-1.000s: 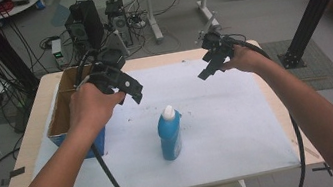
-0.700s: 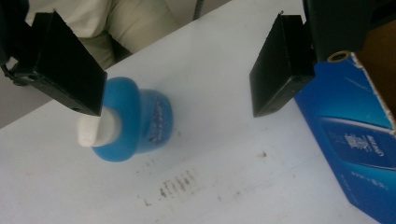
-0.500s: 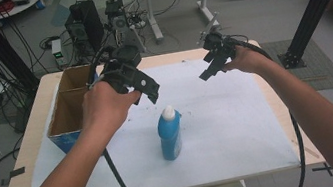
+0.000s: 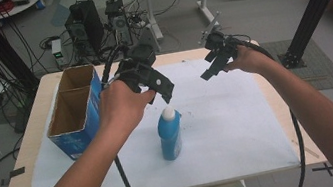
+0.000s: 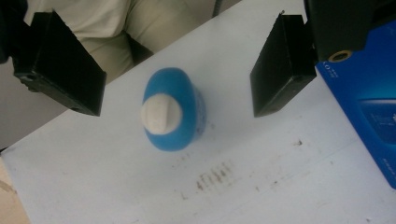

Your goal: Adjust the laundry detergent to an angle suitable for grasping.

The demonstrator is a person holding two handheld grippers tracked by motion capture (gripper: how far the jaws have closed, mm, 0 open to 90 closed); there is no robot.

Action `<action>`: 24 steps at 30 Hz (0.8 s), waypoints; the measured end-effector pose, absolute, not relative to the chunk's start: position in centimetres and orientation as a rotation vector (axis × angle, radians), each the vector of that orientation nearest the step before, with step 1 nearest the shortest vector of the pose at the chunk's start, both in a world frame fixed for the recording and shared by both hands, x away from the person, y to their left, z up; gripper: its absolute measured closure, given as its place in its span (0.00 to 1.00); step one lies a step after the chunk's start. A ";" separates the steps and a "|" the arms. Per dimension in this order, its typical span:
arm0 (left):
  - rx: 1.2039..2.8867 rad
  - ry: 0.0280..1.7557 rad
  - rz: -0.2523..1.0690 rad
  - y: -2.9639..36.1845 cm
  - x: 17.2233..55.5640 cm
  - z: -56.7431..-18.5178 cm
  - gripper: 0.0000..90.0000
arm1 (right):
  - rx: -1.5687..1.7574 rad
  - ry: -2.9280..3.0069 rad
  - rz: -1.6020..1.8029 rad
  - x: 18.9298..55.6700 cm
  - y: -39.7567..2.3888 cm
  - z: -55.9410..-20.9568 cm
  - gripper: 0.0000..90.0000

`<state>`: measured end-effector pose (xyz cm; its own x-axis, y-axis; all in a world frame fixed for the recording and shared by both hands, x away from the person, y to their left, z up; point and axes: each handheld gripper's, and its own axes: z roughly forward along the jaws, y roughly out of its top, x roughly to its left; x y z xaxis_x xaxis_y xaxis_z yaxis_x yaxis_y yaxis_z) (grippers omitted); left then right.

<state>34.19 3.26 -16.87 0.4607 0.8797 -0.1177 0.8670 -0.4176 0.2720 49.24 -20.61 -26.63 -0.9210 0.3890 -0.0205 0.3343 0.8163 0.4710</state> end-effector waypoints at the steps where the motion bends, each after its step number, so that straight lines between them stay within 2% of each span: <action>1: 2.422 1.490 0.064 3.1 34.2 -17.0 0.21 | 0.578 2.884 0.716 49.2 -20.7 -26.7 0.19; 24: 2.405 1.523 0.061 2.7 34.3 -17.8 0.21 | 0.580 2.893 0.726 49.3 -20.5 -27.1 0.20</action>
<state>34.29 2.71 -17.83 0.4391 0.8904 -0.1199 0.8781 -0.3971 0.2670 49.34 -20.48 -27.11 -0.9220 0.3872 -0.0064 0.3383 0.8134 0.4733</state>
